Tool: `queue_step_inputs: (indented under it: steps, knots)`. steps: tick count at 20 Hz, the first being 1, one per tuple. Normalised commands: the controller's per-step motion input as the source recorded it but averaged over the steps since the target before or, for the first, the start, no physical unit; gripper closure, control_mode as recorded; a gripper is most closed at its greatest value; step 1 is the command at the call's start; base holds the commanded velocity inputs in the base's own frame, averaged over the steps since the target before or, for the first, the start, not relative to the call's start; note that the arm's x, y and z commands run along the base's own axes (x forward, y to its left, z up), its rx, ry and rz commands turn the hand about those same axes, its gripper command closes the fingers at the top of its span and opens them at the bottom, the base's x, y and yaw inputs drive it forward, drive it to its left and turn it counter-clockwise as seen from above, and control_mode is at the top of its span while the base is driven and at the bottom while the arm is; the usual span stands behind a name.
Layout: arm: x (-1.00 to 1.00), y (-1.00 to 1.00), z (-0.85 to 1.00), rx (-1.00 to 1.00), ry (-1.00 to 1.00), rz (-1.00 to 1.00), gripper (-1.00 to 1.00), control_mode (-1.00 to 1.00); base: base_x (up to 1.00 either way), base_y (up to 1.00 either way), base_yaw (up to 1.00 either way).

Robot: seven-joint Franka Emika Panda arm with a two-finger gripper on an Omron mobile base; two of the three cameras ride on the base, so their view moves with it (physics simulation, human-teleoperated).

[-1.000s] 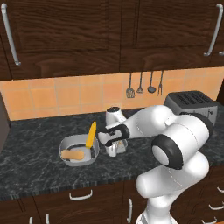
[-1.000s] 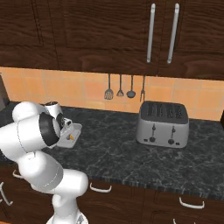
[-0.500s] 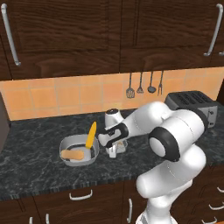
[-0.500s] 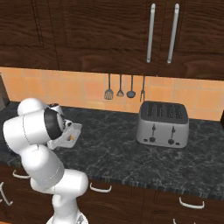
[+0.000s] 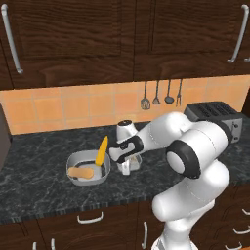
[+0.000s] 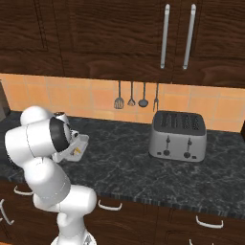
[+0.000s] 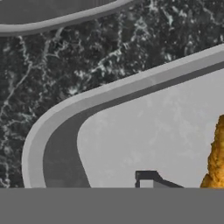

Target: Take the meat container that has the shrimp and place it on the second highest rack of the freezer. Then take the vegetable container that has the corn and squash and place it on the highest rack of the freezer.

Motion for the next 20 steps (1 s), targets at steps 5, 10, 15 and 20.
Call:
queue_step_inputs:
  steps: [5,10,15,20]
  knots:
    - [0.00,0.00,-0.01,0.00,0.00,0.00,1.00,-1.00,0.00,0.00,0.00]
    - [0.00,-0.12,0.24,0.03,0.00,0.00,1.00,-1.00,0.00,0.00,0.00]
    - [-0.02,-0.26,0.71,0.04,-0.03,0.00,1.00,-1.00,0.00,0.00,0.00]
    - [-0.28,-0.20,0.59,0.01,-0.07,-0.03,1.00,-1.00,0.00,0.00,0.00]
